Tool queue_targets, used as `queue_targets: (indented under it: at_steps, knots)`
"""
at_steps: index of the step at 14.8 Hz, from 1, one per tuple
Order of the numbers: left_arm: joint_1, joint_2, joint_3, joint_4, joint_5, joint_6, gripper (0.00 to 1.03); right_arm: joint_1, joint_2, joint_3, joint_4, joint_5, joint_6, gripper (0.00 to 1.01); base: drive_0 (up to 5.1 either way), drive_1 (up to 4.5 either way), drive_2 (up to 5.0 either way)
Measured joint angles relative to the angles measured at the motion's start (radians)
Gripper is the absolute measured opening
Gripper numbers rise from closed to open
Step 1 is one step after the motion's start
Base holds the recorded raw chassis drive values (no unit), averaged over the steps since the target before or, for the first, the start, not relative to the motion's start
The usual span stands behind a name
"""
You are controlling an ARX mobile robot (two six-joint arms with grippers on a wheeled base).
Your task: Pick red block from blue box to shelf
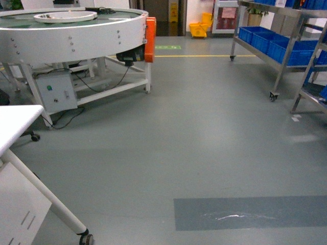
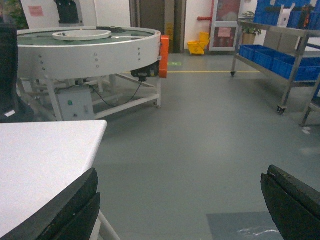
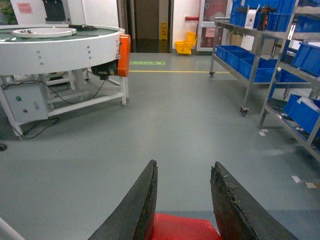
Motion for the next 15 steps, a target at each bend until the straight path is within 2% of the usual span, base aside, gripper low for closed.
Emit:
queue_targets:
  at_steps: [5, 10, 15]
  knots:
    - [0.000, 0.000, 0.000, -0.003, 0.000, 0.000, 0.98, 0.000, 0.000, 0.000, -0.003, 0.000, 0.000, 0.27, -0.1, 3.90, -4.1]
    - [0.000, 0.000, 0.000, -0.004, -0.003, 0.000, 0.98, 0.000, 0.000, 0.000, 0.000, -0.001, 0.000, 0.27, 2.8, 1.98, -5.1]
    - [0.001, 0.000, 0.000, 0.000, 0.000, 0.000, 0.98, 0.000, 0.000, 0.000, -0.002, 0.001, 0.000, 0.27, 0.2, 4.28, -3.9]
